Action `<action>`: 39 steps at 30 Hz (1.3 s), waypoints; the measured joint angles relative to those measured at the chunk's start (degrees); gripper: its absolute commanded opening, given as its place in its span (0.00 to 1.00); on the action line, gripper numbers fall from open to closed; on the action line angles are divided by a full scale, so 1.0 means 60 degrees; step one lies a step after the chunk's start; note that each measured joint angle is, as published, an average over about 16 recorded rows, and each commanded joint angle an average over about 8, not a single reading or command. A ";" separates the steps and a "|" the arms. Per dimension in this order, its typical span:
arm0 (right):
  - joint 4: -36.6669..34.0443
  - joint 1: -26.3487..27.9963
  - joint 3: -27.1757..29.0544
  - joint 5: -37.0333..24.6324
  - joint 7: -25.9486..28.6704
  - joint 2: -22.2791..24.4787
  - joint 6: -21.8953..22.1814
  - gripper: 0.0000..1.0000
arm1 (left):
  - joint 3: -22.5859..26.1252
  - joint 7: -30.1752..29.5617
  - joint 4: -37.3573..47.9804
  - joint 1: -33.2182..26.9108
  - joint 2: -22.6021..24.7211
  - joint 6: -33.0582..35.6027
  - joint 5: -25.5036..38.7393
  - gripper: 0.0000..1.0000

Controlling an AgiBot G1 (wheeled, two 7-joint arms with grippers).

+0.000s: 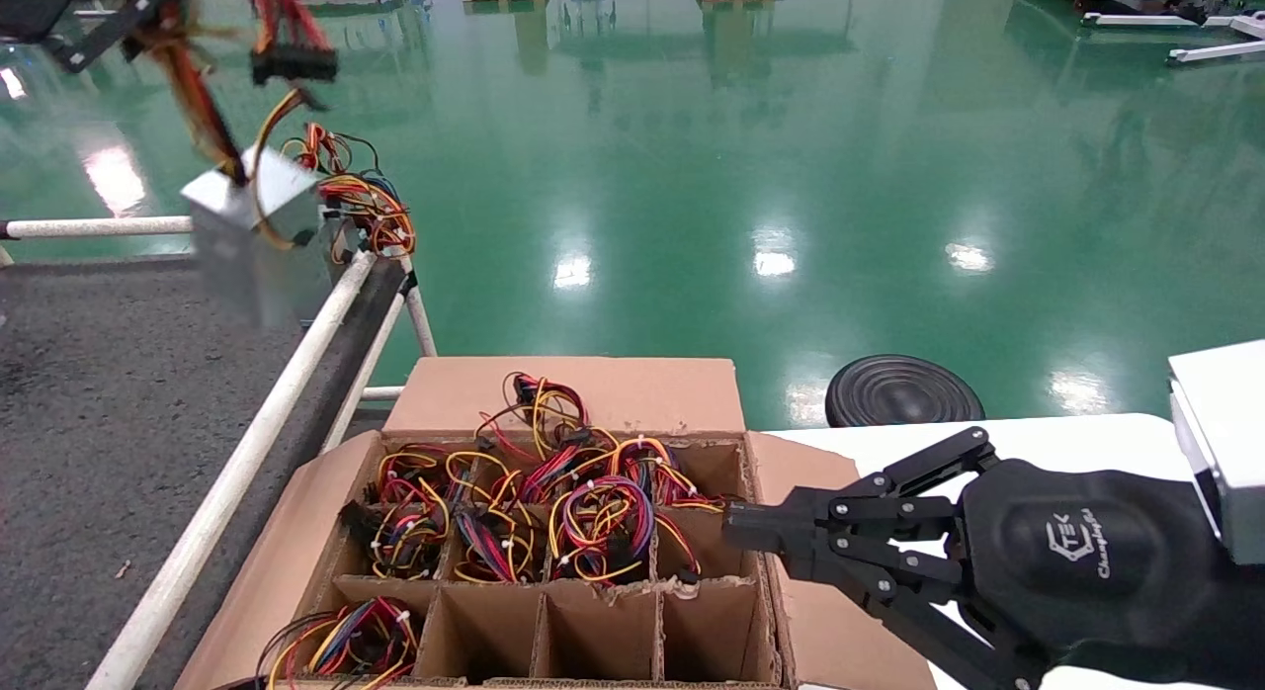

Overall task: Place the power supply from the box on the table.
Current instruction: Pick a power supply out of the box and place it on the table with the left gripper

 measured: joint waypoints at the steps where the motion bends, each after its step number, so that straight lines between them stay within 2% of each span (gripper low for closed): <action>1: 0.0000 0.0000 0.0000 0.0000 0.0000 0.0000 0.0000 0.00 | 0.0052 -0.0036 0.0046 -0.0026 -0.0036 -0.0007 0.0067 0.00; 32: 0.0000 0.0000 0.0000 0.0000 0.0000 0.0000 0.0000 0.00 | 0.1224 -0.1194 0.0739 -0.0830 -0.0863 0.0221 0.1660 0.00; 33: 0.0000 0.0000 0.0000 0.0000 0.0000 0.0000 0.0000 0.05 | 0.1245 -0.1217 0.0750 -0.0854 -0.0882 0.0230 0.1691 0.00; 39: 0.0000 0.0000 0.0000 0.0000 0.0000 0.0000 0.0000 0.80 | 0.1358 -0.1348 0.0828 -0.0974 -0.0982 0.0276 0.1850 0.00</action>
